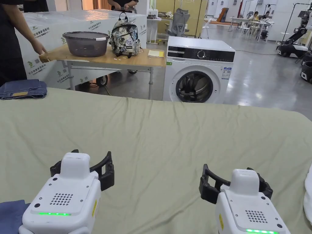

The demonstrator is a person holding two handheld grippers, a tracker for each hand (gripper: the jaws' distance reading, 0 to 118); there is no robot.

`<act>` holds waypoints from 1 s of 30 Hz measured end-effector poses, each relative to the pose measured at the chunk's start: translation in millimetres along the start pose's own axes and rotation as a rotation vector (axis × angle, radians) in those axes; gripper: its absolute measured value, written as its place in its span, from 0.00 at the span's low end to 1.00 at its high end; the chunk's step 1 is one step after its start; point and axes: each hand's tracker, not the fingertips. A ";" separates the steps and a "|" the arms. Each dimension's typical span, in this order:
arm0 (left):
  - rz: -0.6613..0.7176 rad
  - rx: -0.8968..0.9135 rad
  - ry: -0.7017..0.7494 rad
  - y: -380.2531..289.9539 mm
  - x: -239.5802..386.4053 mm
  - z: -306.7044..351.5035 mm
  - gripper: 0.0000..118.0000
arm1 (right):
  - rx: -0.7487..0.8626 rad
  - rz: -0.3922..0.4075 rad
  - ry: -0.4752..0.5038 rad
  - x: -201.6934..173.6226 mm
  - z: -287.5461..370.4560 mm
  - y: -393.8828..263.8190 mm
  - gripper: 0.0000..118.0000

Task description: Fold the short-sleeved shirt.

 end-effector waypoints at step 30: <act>0.023 -0.049 -0.042 -3.1 -6.3 -4.3 0.70 | -0.508 -0.073 -0.041 -14.5 -33.8 25.5 0.87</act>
